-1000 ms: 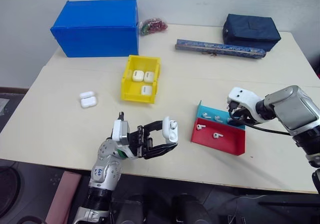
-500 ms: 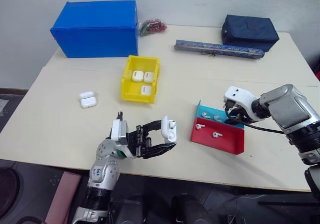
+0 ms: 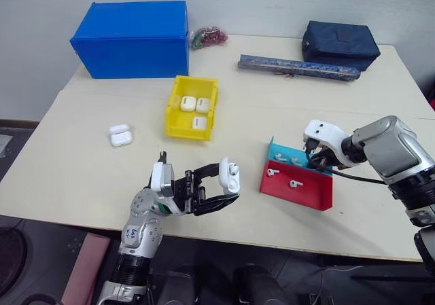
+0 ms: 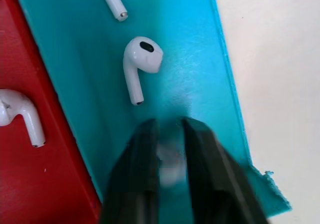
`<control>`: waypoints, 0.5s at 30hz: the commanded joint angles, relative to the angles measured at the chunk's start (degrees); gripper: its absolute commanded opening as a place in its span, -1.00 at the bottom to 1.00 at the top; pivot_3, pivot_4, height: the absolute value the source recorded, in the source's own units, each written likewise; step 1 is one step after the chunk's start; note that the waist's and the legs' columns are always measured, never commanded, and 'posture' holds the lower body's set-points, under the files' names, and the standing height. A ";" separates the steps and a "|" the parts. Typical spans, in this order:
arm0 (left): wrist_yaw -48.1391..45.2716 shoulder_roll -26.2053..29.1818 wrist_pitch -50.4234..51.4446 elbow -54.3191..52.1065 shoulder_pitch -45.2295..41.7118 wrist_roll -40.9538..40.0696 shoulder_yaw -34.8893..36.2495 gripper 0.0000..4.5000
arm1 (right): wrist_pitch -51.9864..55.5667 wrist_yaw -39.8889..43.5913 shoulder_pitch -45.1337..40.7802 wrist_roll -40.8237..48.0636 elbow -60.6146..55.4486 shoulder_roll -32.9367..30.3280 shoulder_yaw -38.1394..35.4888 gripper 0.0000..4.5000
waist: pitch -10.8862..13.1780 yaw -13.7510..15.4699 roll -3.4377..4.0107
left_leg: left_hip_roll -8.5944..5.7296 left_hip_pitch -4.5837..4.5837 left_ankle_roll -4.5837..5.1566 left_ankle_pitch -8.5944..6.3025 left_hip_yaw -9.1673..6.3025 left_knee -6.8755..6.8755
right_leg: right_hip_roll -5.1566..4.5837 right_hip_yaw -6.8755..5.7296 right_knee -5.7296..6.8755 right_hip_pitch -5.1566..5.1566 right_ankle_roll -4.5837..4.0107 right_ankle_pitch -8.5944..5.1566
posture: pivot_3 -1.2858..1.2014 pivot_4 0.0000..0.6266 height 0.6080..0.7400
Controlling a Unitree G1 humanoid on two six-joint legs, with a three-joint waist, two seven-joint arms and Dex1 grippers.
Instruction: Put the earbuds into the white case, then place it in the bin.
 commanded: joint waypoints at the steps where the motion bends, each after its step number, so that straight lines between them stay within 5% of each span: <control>1: 0.02 -0.17 -0.63 -0.77 -0.50 -0.40 0.09 0.23 | 0.62 0.40 1.49 -0.66 -0.19 -0.75 0.39 -0.98 | 0.00 0.00 0.00 | 0.00 0.00 0.00 0.00 0.00 0.00 | 0.00 0.00 0.00 0.00 0.00 0.00 | 0.03 -0.52 1.00; 11: 0.13 -0.09 -0.61 -1.17 -0.34 -0.37 0.03 0.23 | -5.02 0.86 1.80 0.26 -1.13 -1.37 -3.45 -0.98 | 0.00 0.00 0.00 | 0.00 -0.01 0.00 0.00 0.00 0.00 | 0.00 0.00 0.00 -0.01 0.00 0.00 | 0.03 -0.52 1.00; 15: 0.30 -0.11 -0.62 -1.31 -0.12 -0.30 -0.01 0.23 | -2.42 2.48 -0.02 2.52 -0.77 -0.69 -5.45 -0.59 | 0.00 -0.23 0.00 | 0.00 -0.02 0.00 0.00 0.00 0.00 | 0.00 0.00 0.04 -0.04 0.00 0.00 | 0.03 -0.52 1.00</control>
